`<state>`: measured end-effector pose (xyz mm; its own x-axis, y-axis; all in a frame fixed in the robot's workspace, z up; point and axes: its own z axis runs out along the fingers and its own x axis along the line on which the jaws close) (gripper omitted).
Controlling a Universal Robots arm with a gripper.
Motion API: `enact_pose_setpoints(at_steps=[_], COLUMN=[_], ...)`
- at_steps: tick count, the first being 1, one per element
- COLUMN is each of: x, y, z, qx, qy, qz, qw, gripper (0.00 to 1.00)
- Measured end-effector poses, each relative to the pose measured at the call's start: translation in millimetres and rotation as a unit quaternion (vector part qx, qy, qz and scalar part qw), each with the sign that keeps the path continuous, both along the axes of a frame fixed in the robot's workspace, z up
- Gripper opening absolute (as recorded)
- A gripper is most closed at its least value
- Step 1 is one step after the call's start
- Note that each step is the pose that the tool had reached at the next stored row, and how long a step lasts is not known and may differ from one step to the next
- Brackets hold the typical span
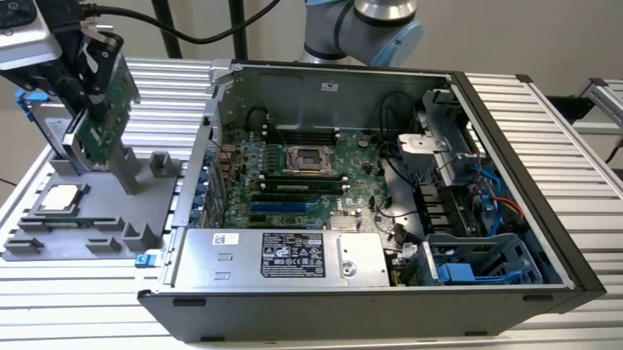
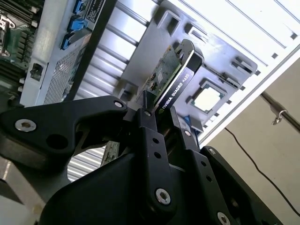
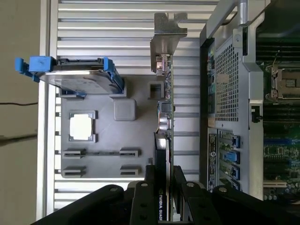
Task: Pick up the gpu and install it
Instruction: 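Pick up the gpu and move the gpu toward the slot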
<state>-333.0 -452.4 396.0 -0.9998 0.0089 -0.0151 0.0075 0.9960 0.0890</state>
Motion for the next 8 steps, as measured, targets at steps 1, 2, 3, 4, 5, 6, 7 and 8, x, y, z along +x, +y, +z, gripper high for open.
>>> enact_pose_setpoints(at_steps=[1, 2, 3, 4, 5, 6, 7, 8], x=[0.0, 0.0, 0.0, 0.0, 0.0, 0.0, 0.0, 0.0], y=[0.0, 0.0, 0.0, 0.0, 0.0, 0.0, 0.0, 0.0], z=[1.1, 1.9, 2.8, 3.9, 4.9, 5.9, 6.9, 8.0], qx=[0.0000, 0.0000, 0.0000, 0.0000, 0.0000, 0.0000, -0.0001, 0.0000], qy=[0.0000, 0.0000, 0.0000, 0.0000, 0.0000, 0.0000, 0.0001, 0.0000], qz=[0.000, 0.000, 0.000, 0.000, 0.000, 0.000, 0.000, 0.000], qw=[1.0000, 1.0000, 1.0000, 1.0000, 1.0000, 1.0000, 1.0000, 1.0000], gripper=[0.00, 0.00, 0.00, 0.00, 0.00, 0.00, 0.00, 0.00])
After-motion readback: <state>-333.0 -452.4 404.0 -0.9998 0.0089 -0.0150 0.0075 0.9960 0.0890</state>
